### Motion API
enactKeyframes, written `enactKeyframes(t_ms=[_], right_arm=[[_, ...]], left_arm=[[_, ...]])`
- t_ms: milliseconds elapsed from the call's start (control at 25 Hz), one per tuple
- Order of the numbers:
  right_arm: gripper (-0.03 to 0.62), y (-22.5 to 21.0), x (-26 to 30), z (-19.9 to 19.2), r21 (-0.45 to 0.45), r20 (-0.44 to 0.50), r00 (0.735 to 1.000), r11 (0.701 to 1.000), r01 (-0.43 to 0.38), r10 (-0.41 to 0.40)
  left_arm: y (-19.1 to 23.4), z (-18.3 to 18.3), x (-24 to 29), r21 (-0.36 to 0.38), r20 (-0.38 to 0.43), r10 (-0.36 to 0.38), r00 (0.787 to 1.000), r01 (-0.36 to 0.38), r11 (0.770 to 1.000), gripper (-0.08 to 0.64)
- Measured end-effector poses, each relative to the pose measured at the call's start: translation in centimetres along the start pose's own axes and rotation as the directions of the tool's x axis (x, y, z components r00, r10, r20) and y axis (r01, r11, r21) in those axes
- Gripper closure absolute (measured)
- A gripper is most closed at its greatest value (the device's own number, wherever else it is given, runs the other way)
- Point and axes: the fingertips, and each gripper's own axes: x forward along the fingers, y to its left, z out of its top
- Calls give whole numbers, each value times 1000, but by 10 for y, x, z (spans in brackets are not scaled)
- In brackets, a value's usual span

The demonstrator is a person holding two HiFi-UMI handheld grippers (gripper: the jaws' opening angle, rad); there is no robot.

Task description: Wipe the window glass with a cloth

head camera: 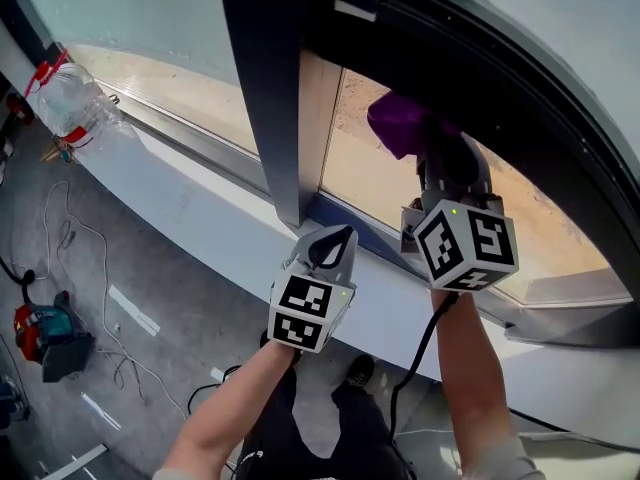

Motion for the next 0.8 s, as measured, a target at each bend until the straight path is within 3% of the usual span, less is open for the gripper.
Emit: enactKeyframes(t_ms=[160, 360, 600, 800], right_arm=[[517, -14, -11, 16, 12, 64, 998, 1000, 18, -18], [517, -19, -18, -2, -48, 38, 999, 999, 13, -11], [517, -25, -21, -59, -71, -47, 999, 997, -5, 2], [517, -34, -29, -135, -41, -155, 988, 999, -9, 2]], left_arm=[[-4, -3, 4, -3, -10, -3, 1000, 3, 1000, 560], [-1, -21, 11, -22, -41, 4, 999, -5, 1000, 560], [-3, -40, 28, -30, -66, -3, 998, 1, 1000, 560], [3, -73, 39, -38, -120, 6, 993, -10, 999, 560]])
